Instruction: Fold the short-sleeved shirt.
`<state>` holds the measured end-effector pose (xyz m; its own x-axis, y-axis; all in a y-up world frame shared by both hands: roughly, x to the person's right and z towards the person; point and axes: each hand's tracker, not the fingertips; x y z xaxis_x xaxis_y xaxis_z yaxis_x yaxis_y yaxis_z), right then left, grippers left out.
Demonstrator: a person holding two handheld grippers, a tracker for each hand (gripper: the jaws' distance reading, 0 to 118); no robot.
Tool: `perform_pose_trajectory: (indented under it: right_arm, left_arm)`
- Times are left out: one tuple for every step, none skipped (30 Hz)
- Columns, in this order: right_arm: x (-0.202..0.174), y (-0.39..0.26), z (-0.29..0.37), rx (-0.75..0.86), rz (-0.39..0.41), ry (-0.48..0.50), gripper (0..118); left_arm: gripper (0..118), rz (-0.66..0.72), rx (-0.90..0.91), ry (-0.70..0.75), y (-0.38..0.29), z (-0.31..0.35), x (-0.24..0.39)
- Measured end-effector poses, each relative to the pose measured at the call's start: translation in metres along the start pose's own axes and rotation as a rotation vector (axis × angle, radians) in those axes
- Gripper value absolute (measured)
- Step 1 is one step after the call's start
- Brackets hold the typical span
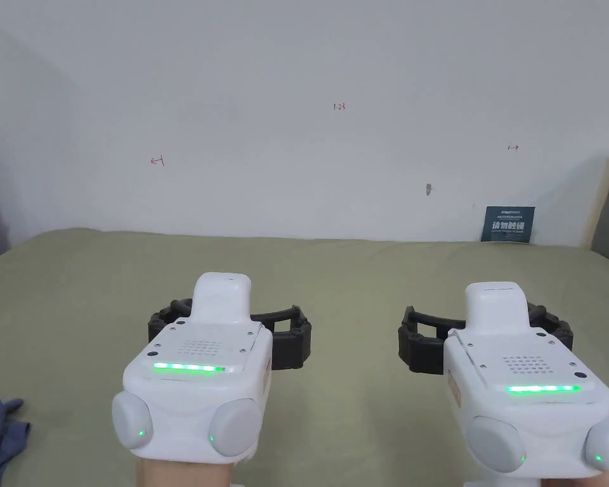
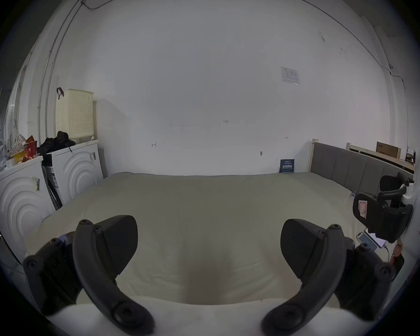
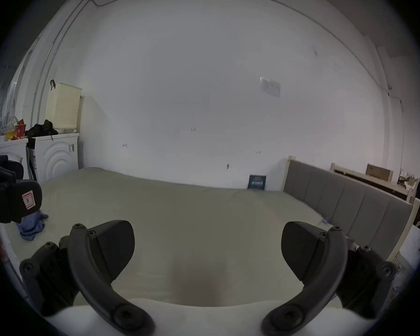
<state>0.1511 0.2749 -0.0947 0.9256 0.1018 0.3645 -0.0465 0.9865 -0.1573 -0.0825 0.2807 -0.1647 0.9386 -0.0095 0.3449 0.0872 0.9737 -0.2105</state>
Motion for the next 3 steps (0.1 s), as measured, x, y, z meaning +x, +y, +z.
perform_pose_trajectory:
  right_arm:
    - [0.0014,0.0013,-0.0003,-0.003,-0.013,0.005,118]
    - [0.0009,0.0031,0.0003,-0.020,-0.018,-0.003,118]
    - [0.0004,0.0056,0.0003,-0.074,-0.030,-0.011,118]
  left_arm:
    - [118,0.001,0.002,-0.001,0.0006,-0.0001,0.0000]
    - [118,0.002,0.001,-0.003,0.0014,-0.0002,0.0000]
    - [118,0.001,0.001,-0.005,0.0014,-0.0002,0.0002]
